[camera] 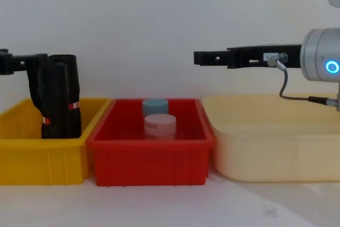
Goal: Pick up the garbage bag with the one hand and transfer it to the other hand.
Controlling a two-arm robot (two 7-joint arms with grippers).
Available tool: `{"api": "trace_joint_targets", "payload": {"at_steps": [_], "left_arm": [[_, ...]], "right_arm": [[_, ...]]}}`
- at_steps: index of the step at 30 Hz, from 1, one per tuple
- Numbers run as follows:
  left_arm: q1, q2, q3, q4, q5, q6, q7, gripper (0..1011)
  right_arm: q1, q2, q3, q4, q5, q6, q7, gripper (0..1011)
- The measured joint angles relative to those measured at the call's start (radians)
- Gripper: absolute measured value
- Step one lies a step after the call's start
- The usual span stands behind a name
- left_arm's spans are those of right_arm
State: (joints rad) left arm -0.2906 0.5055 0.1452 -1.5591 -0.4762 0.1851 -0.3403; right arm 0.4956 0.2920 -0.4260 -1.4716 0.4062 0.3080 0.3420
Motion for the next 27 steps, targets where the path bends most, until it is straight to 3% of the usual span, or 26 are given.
{"api": "trace_joint_targets", "payload": {"at_steps": [9,27], "left_arm": [[-0.075,-0.024,0.052,0.103,0.031,-0.024,-0.018,1000],[-0.164,-0.058,0.1,0.224,0.046,-0.049,-0.066,1000]], "right_arm": [[0.003,0.003,-0.003,0.017,-0.009,-0.007,-0.003,1004],[-0.002,0.005,0.008,0.027,-0.03,-0.006,-0.018,1004]]}}
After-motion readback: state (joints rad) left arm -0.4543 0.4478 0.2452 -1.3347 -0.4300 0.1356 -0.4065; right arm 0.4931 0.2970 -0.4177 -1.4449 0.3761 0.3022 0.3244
